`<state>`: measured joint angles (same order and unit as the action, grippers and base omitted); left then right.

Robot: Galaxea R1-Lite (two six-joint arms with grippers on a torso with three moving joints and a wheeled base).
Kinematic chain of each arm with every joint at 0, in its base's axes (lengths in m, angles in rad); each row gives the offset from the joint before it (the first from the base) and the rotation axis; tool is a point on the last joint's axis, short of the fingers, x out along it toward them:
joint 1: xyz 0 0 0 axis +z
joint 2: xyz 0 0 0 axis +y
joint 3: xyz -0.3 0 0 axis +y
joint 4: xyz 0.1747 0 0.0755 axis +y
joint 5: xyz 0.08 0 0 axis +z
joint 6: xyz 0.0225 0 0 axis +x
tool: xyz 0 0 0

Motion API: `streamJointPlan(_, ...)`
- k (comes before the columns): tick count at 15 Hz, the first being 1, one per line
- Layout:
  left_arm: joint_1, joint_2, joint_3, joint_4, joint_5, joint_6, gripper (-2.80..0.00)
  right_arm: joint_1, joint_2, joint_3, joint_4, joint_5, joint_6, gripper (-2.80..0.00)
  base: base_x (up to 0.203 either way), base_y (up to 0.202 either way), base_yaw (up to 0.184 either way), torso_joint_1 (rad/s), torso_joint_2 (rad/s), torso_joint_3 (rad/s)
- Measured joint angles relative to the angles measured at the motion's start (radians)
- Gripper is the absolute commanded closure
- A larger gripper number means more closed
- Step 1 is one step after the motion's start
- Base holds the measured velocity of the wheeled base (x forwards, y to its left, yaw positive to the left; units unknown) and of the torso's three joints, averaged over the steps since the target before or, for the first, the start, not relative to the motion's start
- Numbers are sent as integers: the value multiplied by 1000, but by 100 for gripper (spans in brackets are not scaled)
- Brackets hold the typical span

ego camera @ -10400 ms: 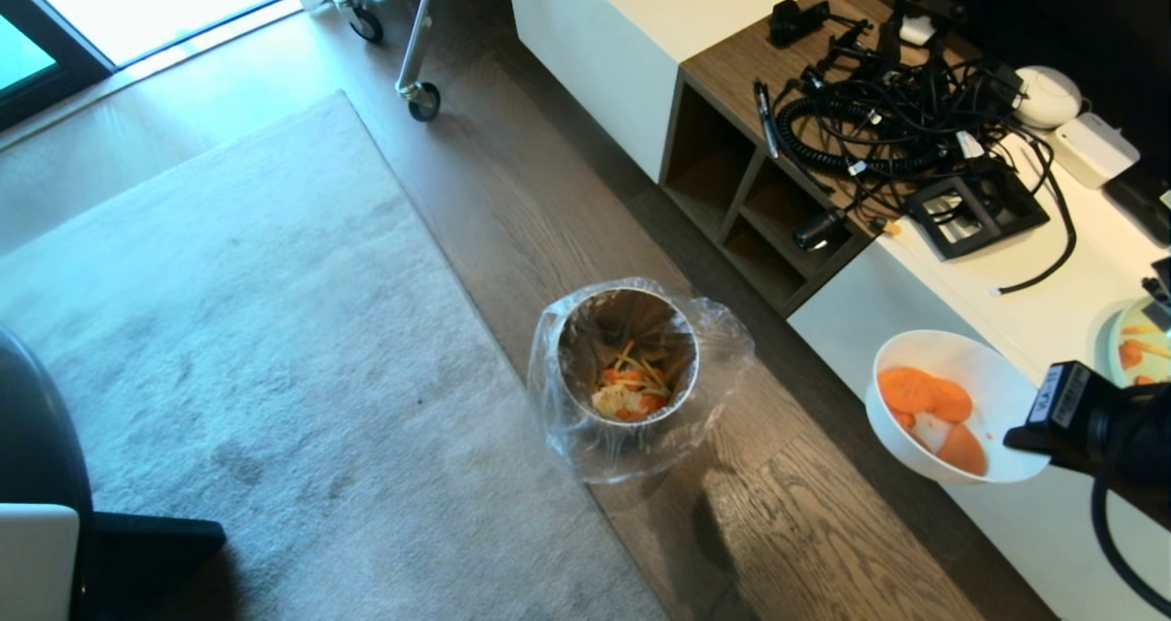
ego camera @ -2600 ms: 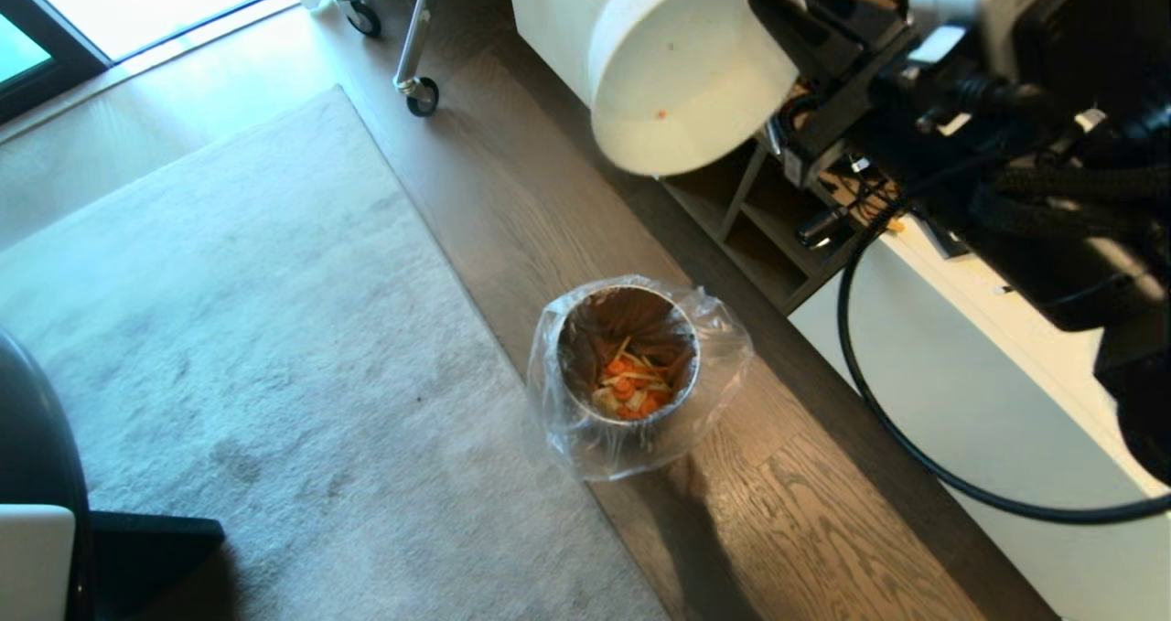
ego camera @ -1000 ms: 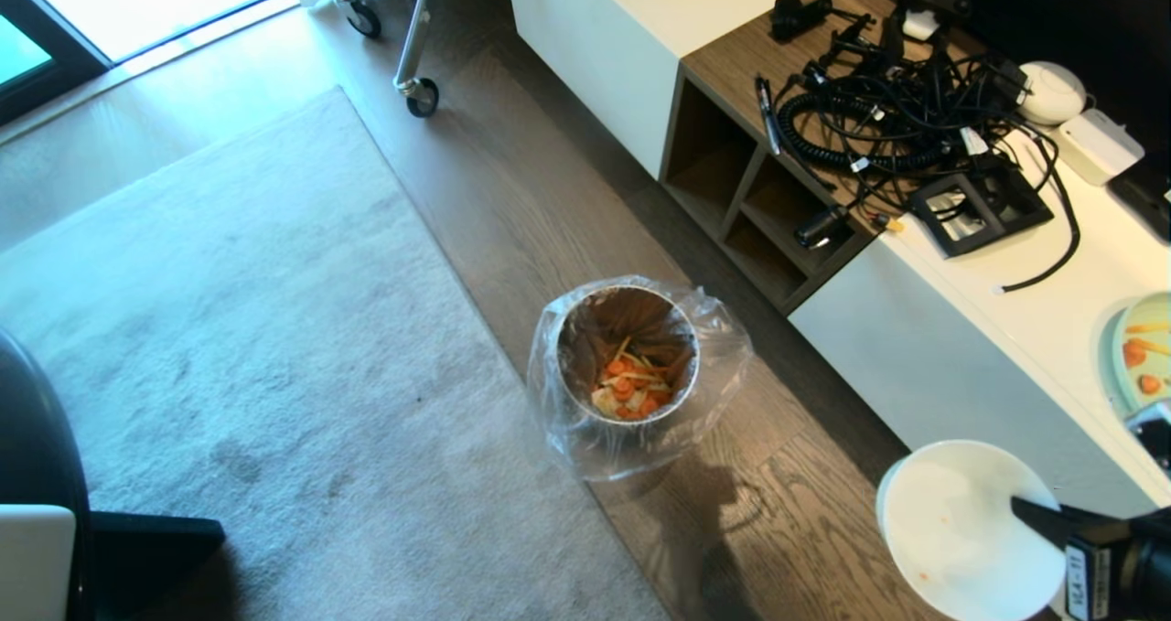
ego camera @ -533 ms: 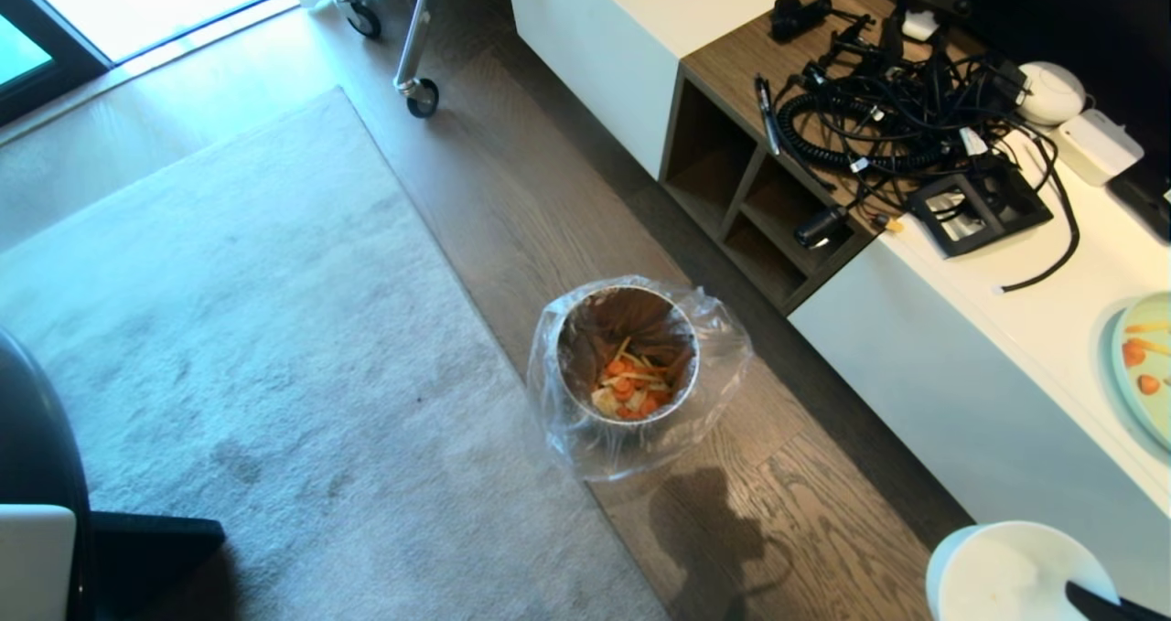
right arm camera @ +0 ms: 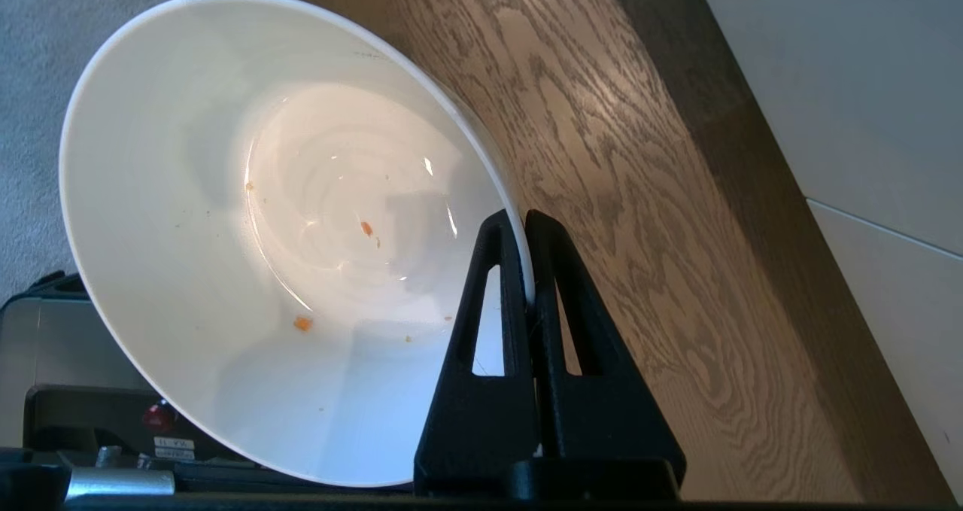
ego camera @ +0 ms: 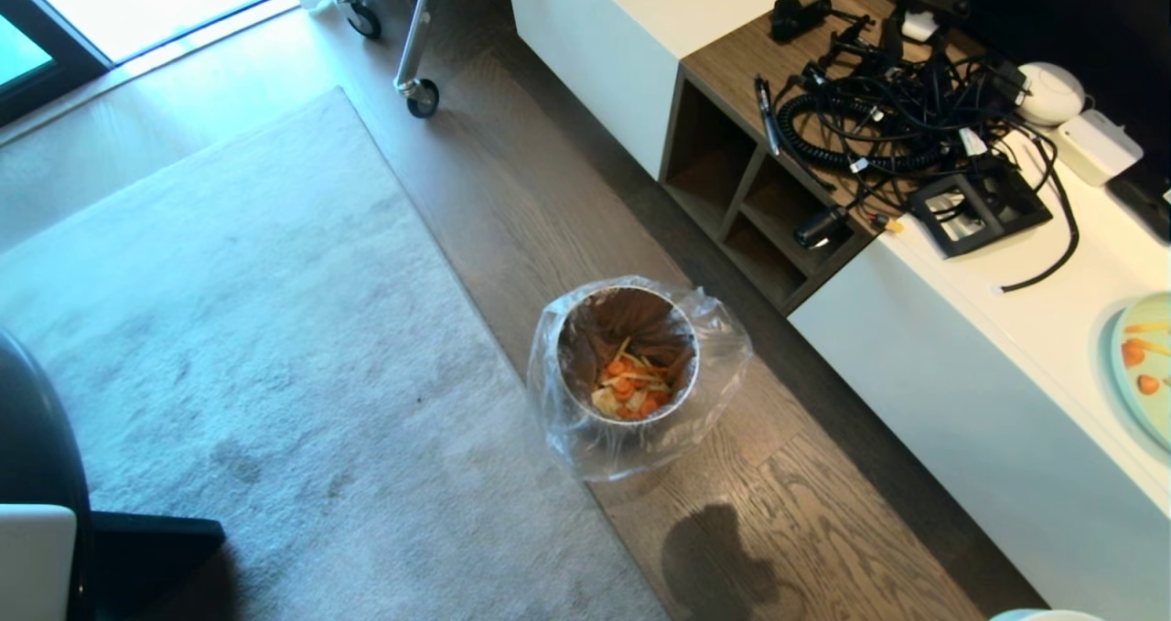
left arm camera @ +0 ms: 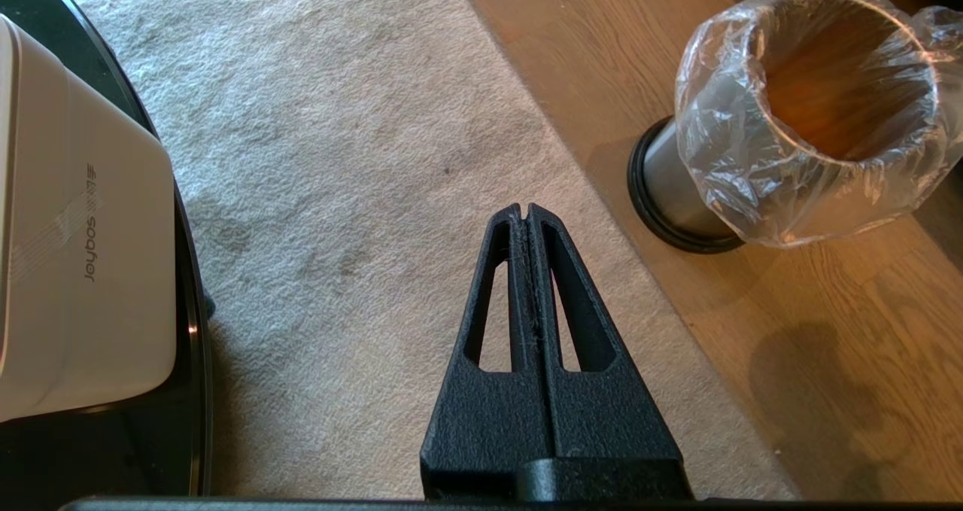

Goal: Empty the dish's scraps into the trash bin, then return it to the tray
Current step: Put the bowl back to the table

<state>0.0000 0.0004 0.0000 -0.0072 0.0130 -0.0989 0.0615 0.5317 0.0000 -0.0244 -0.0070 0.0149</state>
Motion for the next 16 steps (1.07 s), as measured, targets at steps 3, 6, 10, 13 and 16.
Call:
streamJointPlan(3,0,0,0,0,0,0,0,-14,-87,0,4,1,-1,0,0,0,0,0,0,0)
streamJointPlan(6,0,0,0,0,0,0,0,-42,-171,0,4,2,-1,0,0,0,0,0,0,0)
streamJointPlan(10,0,0,0,0,0,0,0,-98,-257,0,5,2,-1,0,0,0,0,0,0,0)
streamJointPlan(13,0,0,0,0,0,0,0,-94,-298,0,5,2,-1,0,0,0,0,0,0,0)
streamJointPlan(16,0,0,0,0,0,0,0,-75,-376,0,5,1,-1,0,0,0,0,0,0,0)
